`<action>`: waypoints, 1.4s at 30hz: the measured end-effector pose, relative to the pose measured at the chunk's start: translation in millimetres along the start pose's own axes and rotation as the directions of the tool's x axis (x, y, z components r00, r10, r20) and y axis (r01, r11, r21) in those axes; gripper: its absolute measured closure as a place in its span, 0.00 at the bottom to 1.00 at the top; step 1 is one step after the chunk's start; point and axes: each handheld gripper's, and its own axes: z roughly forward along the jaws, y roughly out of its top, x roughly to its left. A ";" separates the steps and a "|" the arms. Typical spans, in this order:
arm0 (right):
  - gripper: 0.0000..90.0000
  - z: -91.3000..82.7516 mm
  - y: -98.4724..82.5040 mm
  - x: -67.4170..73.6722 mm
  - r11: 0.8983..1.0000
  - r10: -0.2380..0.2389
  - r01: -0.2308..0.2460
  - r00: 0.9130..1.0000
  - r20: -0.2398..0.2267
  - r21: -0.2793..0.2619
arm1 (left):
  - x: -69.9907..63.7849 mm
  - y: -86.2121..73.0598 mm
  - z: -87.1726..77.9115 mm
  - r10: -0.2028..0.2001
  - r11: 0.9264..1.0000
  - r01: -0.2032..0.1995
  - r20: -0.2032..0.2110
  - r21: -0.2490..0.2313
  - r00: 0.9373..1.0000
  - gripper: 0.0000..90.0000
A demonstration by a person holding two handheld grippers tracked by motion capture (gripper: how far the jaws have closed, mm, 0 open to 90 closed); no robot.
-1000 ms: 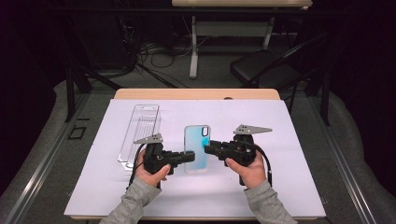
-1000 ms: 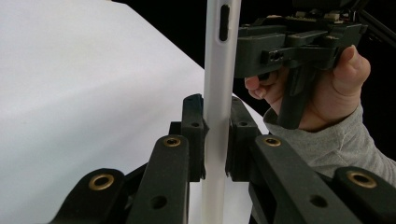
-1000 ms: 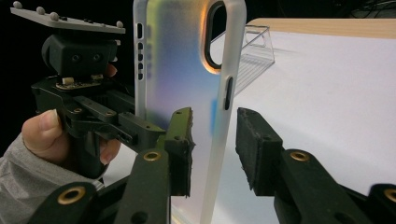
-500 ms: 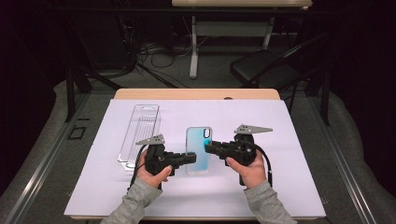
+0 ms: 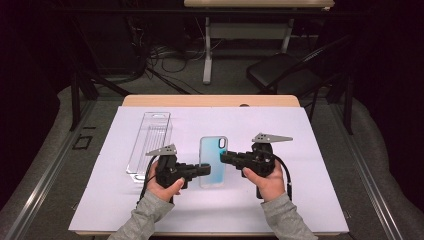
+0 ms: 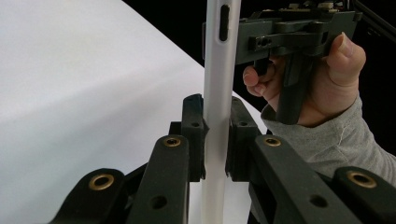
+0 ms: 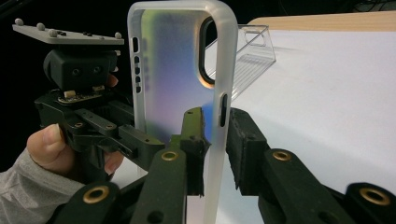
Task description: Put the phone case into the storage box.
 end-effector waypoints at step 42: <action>0.92 -2.2 -0.8 -4.3 0.999 0.043 -0.044 0.999 -0.009 -0.015 | 1.7 -0.7 0.3 -0.017 1.000 0.017 -0.002 -0.002 1.000 0.90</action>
